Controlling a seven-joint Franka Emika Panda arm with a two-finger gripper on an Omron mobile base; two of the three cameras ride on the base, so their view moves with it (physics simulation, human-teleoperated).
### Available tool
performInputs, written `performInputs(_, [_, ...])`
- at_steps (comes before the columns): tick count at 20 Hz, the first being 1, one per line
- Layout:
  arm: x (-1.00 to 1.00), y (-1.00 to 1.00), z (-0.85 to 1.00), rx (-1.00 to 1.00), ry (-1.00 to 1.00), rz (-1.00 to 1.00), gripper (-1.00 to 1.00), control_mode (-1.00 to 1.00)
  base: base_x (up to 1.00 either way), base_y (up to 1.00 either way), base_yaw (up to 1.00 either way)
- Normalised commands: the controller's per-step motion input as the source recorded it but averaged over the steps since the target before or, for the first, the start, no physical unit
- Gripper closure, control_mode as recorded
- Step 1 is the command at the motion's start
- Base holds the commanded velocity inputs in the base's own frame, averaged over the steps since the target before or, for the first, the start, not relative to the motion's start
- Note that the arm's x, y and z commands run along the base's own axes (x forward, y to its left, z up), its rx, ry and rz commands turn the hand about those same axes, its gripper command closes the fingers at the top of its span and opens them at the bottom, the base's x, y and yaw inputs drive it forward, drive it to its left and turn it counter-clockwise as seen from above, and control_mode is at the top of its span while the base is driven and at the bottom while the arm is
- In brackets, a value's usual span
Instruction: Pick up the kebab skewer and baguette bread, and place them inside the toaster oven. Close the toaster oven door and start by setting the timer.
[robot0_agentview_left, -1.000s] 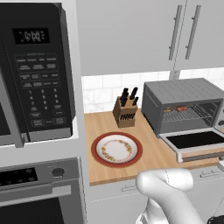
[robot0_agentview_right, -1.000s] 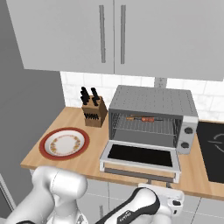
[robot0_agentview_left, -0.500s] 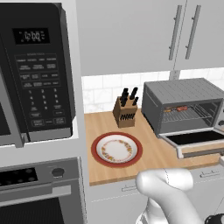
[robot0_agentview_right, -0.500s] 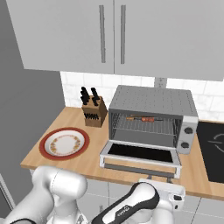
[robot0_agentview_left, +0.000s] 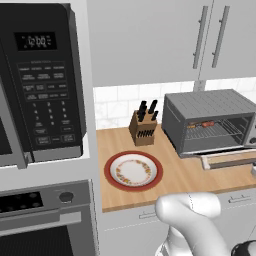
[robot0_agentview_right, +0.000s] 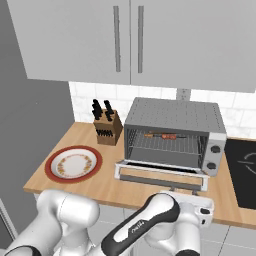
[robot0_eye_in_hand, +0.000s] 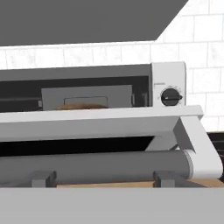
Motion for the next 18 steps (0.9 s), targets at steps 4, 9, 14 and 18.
performInputs(4, [0.62,0.34,0.3,0.0,0.0,-0.01,-1.0,-1.0,0.0,0.0,0.0])
performInputs(9, [0.62,0.34,0.25,0.0,0.0,-0.01,-1.0,-1.0,0.0,0.0,0.0])
performInputs(14, [0.54,0.32,0.22,0.0,0.0,-0.01,-1.0,-1.0,0.0,0.0,0.0])
performInputs(18, [0.54,0.32,0.14,0.0,0.0,-0.01,-1.0,-1.0,0.0,0.0,0.0])
